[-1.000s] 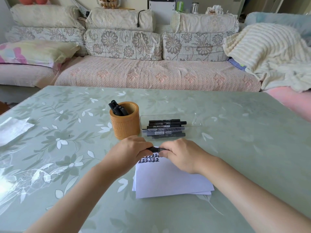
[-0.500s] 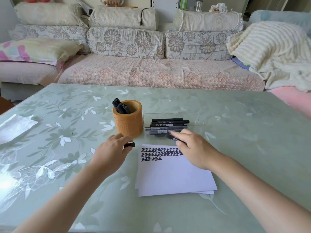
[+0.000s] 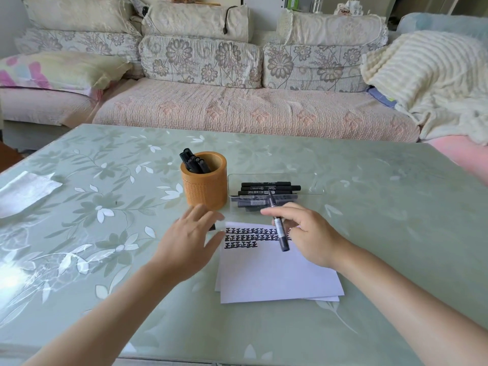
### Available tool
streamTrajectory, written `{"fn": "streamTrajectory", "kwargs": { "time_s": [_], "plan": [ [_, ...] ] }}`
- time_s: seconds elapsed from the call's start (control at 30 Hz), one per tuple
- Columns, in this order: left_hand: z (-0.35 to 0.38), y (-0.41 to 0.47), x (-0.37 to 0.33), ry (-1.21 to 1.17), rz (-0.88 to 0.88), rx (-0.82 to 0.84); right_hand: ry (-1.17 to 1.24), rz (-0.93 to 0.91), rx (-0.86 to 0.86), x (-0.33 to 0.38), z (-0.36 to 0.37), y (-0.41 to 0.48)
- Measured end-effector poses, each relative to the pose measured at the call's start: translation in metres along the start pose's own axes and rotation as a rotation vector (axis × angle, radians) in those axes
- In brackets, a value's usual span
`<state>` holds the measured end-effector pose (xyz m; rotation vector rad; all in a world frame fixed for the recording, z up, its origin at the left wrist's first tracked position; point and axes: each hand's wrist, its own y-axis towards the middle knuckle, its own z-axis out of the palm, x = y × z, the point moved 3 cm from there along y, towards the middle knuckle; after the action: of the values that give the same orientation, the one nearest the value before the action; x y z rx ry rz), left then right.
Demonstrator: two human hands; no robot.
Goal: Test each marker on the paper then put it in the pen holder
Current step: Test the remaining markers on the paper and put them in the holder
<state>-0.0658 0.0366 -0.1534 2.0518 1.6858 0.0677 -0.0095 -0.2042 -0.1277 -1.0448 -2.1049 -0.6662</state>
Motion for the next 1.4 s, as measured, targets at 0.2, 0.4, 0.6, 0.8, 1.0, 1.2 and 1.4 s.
{"fn": "streamTrajectory", "kwargs": {
  "time_s": [0.2,0.4,0.6,0.8,1.0,1.2,1.4],
  "plan": [
    [0.006,-0.016,-0.039,-0.187,0.251,0.088,-0.087,-0.137,-0.079,0.003,0.007,-0.01],
    [0.019,-0.03,-0.044,-0.117,0.311,0.125,0.44,0.14,-0.136,-0.005,0.025,-0.011],
    [0.02,-0.03,-0.043,-0.066,0.292,0.151,0.426,0.264,-0.195,-0.021,0.037,-0.005],
    [0.02,-0.03,-0.042,-0.056,0.266,0.162,0.384,0.223,-0.163,-0.024,0.037,-0.004],
    [0.02,-0.029,-0.041,-0.049,0.247,0.198,0.309,0.198,-0.157,-0.026,0.039,-0.004],
    [0.021,-0.029,-0.041,-0.049,0.234,0.207,0.246,0.185,-0.137,-0.024,0.04,-0.005],
    [0.021,-0.029,-0.041,-0.048,0.22,0.217,0.176,0.147,-0.153,-0.022,0.04,-0.004]
  ]
}}
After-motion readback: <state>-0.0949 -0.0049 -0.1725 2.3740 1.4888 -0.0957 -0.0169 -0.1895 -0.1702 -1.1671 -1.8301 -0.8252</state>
